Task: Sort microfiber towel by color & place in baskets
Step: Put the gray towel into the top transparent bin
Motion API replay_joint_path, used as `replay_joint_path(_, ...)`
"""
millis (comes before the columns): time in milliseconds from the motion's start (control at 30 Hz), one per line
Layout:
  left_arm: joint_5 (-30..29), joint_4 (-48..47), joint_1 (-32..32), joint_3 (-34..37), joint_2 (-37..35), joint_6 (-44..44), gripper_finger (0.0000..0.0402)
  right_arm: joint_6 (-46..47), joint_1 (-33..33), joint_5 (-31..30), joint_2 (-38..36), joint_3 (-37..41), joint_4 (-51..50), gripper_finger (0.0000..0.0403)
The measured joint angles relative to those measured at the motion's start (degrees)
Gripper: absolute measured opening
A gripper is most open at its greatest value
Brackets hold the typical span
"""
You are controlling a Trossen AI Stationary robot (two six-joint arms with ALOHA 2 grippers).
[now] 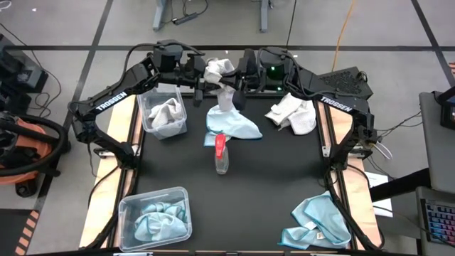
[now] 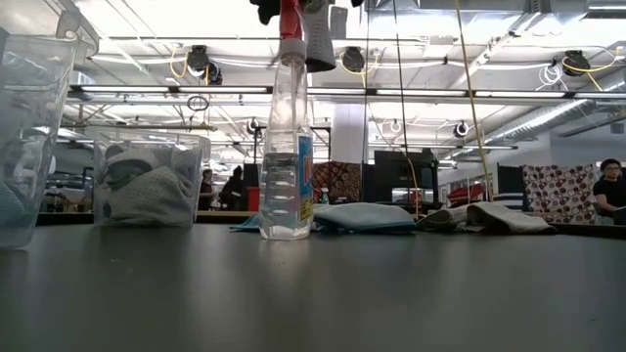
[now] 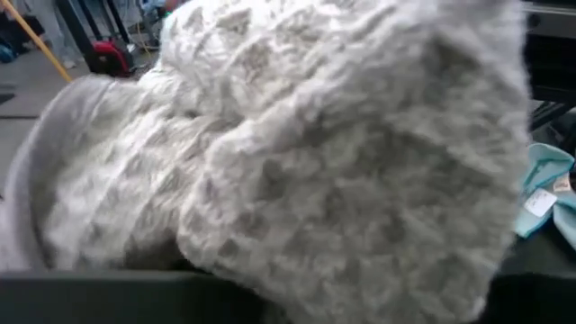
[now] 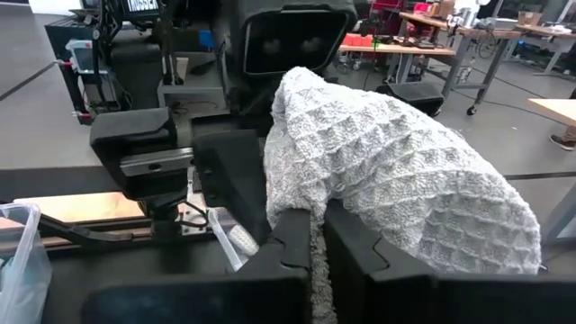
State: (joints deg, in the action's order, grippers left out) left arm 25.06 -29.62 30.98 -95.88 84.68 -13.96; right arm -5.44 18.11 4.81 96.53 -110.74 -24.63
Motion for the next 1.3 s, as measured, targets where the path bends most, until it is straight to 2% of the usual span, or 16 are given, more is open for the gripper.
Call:
replay_joint_path(100,0.19,1.31,0.0,0.0,0.0,-0.48,0.0054,0.1,0.01,-0.21,-0.08,-0.09,0.07,0.0007)
replay_joint_path(167,0.32,1.94,0.0,0.0,0.0,-0.82,0.0022,0.23,0.0,-0.23,-0.15,-0.11,-0.3,0.0007)
replay_joint_path(267,0.26,2.06,0.0,0.02,0.02,-2.48,0.0023,0.58,0.0,-0.34,-0.15,-0.2,-1.07,0.0011)
replay_joint_path(367,-0.22,1.65,0.11,0.02,0.02,-3.25,0.002,1.66,0.0,-0.47,-0.18,-0.2,-1.76,0.0034)
replay_joint_path(600,-2.37,-0.11,2.71,0.01,-1.72,-4.95,0.002,2.79,-0.11,-0.34,-0.55,-0.07,-5.79,0.0142)
replay_joint_path(833,-6.87,-8.59,7.29,0.0,-5.93,-9.27,0.002,3.31,-0.09,-1.79,-1.53,-0.02,-8.54,0.0231)
replay_joint_path(1000,-13.43,-18.24,10.49,-0.04,-9.1,-13.77,0.002,3.29,-0.07,-2.15,-2.71,-0.02,-10.84,0.0248)
replay_joint_path(1300,-23.44,-32.71,16.08,-0.04,-11.99,-16.55,0.002,3.03,-0.07,-2.09,-3.91,-0.02,-14.73,0.0237)
